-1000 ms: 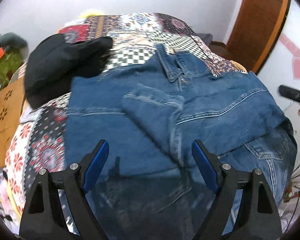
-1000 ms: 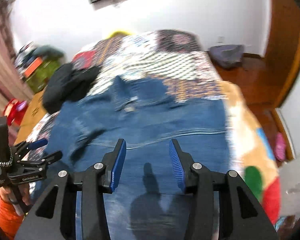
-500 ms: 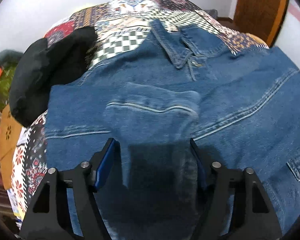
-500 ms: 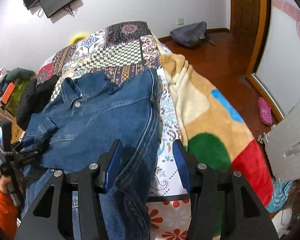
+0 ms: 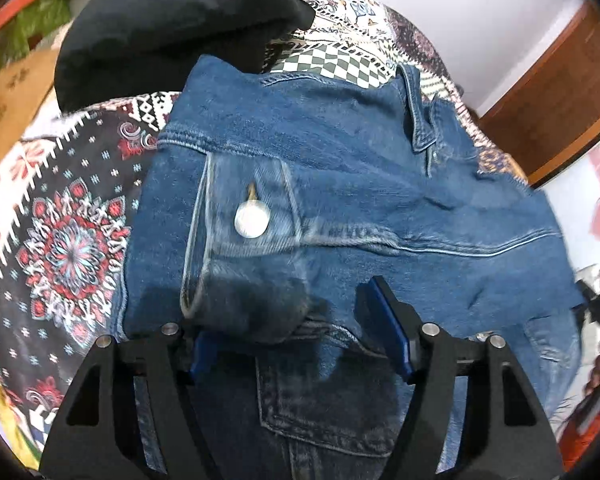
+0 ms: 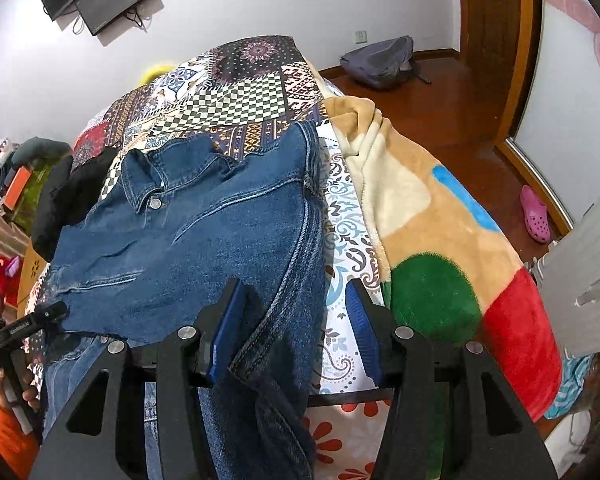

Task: Fold large clothes

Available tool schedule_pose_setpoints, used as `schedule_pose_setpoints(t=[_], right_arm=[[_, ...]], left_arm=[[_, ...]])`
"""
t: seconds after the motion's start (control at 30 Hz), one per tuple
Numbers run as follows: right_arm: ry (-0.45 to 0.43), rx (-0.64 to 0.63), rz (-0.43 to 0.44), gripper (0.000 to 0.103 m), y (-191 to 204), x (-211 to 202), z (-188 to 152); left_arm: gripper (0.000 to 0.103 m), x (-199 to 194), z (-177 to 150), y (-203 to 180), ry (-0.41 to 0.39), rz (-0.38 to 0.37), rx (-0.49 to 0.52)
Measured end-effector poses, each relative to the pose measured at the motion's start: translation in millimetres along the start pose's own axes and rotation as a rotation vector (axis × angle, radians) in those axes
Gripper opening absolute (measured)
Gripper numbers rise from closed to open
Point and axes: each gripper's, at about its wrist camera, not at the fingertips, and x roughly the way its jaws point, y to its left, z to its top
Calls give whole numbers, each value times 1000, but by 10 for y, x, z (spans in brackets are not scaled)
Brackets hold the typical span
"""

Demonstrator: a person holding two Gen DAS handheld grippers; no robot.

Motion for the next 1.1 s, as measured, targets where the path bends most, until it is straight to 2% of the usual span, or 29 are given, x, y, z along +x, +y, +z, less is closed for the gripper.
schedule_pose_setpoints(t=[0.07,0.1,0.13,0.2,0.33,0.5,0.6,0.67,0.8,0.87,0.9,0.93,1.0,1.1], right_arm=[[4,5,2,48,-5,8,11],[6,9,4,48,-10,2,16],[5,13,5,48,-15,-11,24],[-1,17,3,48,-12,-33,36],[-20,8,-1,48,23,-111,77],[-24,-19,-6,49,100,-115,81],[9,-32,-11,49,136,-16,41],[28,-37,-9,49,156,37,11],[51,-46,-13,51,174,119,-60],[51,-41,-16,54,164,118,-67],[52,-39,-16,54,160,113,-66],[53,-39,-14,54,159,108,-66],[61,-38,-6,54,146,96,-40],[55,-39,0,54,144,63,10]], left_arm=[[61,-24,12,-4,-12,-16,-6],[52,-44,25,-16,-20,-17,-6],[40,-74,33,-23,-30,-10,-2],[26,-153,78,-89,-66,35,30],[22,-436,172,-285,-166,67,114],[22,-837,277,-431,-316,113,184],[22,-833,312,-358,-334,146,181],[23,-700,296,-258,-297,175,167],[30,-263,182,-16,-148,218,141],[39,-111,108,60,-96,246,136],[47,-59,67,85,-78,268,137],[53,-45,31,94,-75,286,140],[58,-90,11,93,-84,297,150],[61,-222,34,90,-85,284,170]])
